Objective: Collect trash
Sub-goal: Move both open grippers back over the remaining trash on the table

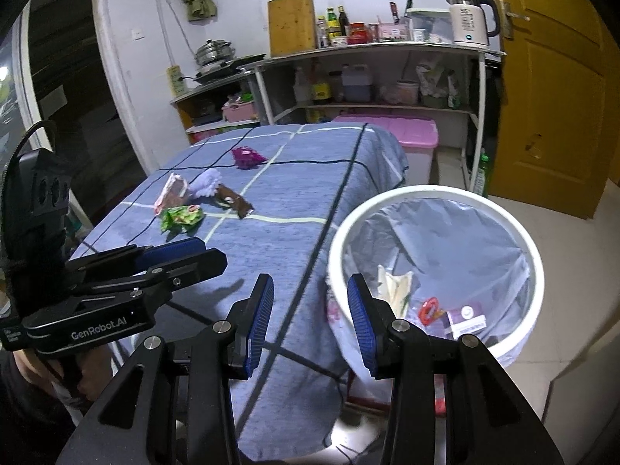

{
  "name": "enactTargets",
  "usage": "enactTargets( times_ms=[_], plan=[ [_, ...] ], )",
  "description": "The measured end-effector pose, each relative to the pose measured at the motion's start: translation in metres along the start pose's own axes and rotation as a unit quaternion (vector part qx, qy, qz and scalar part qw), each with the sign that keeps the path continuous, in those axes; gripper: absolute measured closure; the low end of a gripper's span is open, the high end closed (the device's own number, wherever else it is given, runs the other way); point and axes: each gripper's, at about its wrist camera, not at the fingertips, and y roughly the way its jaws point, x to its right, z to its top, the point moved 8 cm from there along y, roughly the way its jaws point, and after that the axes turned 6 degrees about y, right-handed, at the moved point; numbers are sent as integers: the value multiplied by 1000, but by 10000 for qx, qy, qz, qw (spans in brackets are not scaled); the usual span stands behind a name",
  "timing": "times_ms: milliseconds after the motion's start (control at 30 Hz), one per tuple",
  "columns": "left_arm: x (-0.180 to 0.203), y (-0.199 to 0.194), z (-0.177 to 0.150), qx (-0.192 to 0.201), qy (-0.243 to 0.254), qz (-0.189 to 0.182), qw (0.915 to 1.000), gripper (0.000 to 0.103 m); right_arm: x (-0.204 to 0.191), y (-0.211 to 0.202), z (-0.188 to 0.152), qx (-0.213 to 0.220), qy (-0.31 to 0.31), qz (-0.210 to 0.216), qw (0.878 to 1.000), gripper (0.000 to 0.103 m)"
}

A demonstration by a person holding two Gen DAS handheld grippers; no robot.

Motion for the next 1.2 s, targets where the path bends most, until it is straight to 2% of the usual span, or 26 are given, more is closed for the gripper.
enactTargets(
  times_ms=[267,367,567,700,1067,1200],
  plan=[
    [-18,-10,-5,69,-167,155,9997,61,-18,6,-3,-41,-176,126,9998,62],
    [-26,-13,-7,115,-286,186,9994,53,-22,8,-5,-65,-190,190,9996,62],
    [-42,-21,-14,173,-446,324,9983,51,-32,14,-6,-60,-283,333,9990,62],
    [-54,-25,-20,187,-550,431,9974,45,-39,19,-7,-59,-371,417,9984,62],
    [-95,-33,-32,188,-740,1001,9920,44,-52,38,-11,-316,-357,585,9971,62],
    [-109,-32,-33,161,-834,1107,9902,44,-57,44,-10,-367,-397,599,9967,62]
  ],
)
